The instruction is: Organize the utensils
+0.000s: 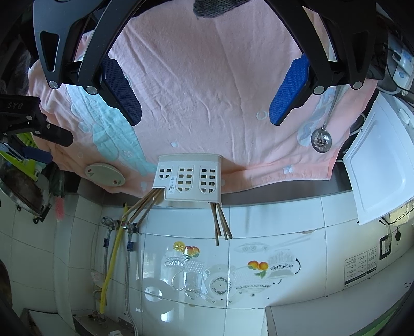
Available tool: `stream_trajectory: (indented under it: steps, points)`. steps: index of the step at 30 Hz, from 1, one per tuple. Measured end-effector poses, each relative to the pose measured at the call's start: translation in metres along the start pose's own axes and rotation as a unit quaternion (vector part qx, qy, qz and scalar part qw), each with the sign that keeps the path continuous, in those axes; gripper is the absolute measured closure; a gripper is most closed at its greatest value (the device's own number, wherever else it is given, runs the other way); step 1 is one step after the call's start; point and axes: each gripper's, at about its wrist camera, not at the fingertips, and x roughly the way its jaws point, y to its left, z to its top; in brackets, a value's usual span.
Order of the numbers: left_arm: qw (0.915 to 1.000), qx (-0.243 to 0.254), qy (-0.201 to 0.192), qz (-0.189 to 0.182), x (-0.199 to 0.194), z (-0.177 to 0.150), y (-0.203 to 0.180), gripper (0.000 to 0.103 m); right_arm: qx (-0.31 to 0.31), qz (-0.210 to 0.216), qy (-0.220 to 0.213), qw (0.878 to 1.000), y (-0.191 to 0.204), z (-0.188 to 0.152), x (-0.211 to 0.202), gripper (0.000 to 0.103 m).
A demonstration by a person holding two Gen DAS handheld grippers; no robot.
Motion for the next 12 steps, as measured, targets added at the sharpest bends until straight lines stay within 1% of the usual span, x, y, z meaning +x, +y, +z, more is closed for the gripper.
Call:
stream_trajectory:
  steps: [5, 12]
  points:
    - [1.0000, -0.001, 0.003, 0.009, 0.0015, 0.0003, 0.0011, 0.006, -0.001, -0.001, 0.000, 1.000, 0.0004, -0.0003, -0.0003, 0.007]
    - [0.9999, -0.006, 0.009, 0.010, 0.0031, 0.0006, 0.0024, 0.005, -0.001, 0.001, 0.001, 1.000, -0.0004, 0.0003, -0.0003, 0.007]
